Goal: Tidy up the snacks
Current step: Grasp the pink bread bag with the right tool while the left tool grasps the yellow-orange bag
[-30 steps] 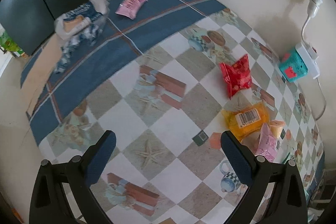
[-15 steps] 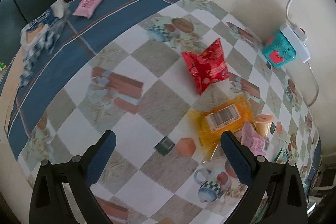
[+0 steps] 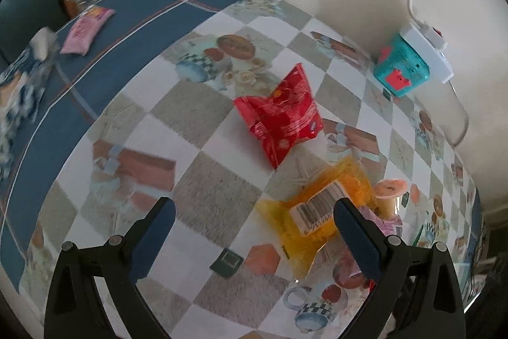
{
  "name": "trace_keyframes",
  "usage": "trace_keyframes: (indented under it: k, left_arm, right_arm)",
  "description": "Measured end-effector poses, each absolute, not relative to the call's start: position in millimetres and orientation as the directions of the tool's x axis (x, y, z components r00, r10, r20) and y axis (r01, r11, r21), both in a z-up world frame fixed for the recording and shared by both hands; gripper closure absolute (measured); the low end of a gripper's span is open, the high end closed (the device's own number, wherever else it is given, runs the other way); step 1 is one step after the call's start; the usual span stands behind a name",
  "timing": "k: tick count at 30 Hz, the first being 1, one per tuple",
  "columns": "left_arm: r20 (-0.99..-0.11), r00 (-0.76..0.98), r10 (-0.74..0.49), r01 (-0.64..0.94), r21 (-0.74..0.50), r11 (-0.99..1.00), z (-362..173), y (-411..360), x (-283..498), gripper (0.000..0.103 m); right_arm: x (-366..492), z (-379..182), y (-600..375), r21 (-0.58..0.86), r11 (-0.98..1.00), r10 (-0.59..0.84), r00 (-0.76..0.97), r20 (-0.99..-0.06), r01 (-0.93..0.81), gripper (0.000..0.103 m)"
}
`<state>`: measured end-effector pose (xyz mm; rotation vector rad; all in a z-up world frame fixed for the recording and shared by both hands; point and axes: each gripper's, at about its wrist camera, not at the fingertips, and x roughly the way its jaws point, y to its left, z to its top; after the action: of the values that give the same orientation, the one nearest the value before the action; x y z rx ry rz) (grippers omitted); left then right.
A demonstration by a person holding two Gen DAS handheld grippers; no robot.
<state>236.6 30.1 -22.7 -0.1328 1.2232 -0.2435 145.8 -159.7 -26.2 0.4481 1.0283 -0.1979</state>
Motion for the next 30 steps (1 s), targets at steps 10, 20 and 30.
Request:
trace_keyframes:
  k: [10, 20, 30]
  left_arm:
    - [-0.896, 0.351, -0.270, 0.360, -0.137, 0.923, -12.9, 8.6, 248.2, 0.003]
    - [-0.915, 0.283, -0.287, 0.507, -0.112, 0.855, -27.4, -24.7, 237.9, 0.003]
    - [-0.928, 0.231, -0.291, 0.528, -0.132, 0.839, -40.4, -45.1, 233.6, 0.027]
  right_arm:
    - [166.8, -46.3, -147.8, 0.249, 0.912, 0.075, 0.464, -0.882, 0.326, 0.000]
    - [159.6, -57.8, -169.0, 0.203, 0.903, 0.010, 0.453, -0.892, 0.379, 0.000]
    - [154.1, -59.7, -181.0, 0.188, 0.909, -0.006, 0.463, -0.886, 0.372, 0.002]
